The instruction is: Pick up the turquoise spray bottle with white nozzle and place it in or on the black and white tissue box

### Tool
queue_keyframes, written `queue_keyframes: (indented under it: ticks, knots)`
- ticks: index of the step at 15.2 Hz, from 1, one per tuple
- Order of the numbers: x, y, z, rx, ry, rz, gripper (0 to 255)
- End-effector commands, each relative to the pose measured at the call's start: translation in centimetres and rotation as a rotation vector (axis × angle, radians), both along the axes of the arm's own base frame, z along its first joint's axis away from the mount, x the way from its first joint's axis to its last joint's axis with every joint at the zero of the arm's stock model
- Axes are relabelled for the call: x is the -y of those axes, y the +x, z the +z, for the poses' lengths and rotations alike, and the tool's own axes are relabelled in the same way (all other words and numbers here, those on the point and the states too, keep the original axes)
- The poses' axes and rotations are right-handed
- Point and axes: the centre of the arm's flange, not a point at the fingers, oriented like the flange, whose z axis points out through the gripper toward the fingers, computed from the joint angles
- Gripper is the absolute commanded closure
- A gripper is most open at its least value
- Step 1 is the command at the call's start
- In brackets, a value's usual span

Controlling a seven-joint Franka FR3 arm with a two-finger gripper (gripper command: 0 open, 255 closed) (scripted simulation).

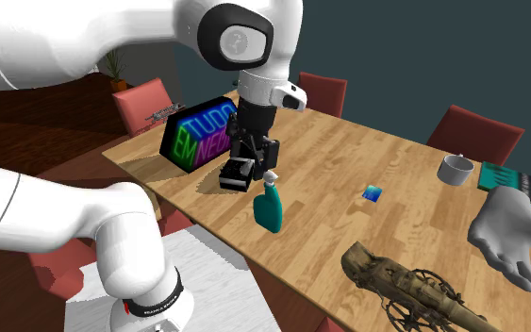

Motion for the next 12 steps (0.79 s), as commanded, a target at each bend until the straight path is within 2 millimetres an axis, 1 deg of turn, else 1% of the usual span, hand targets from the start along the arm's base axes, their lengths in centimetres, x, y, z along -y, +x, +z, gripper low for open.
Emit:
queue_keyframes:
  ticks: [1, 4, 7, 12]
  knots:
    - [0.0, 0.0, 0.0, 0.0, 0.0, 0.0, 0]
    - [-1.4, 1.5, -2.4, 0.035, -0.005, -0.251, 0]
    - [-2.4, 3.3, -4.8, 0.069, -0.01, -0.502, 0]
    - [-2.8, 6.9, -8.6, 0.127, -0.018, -0.921, 0]
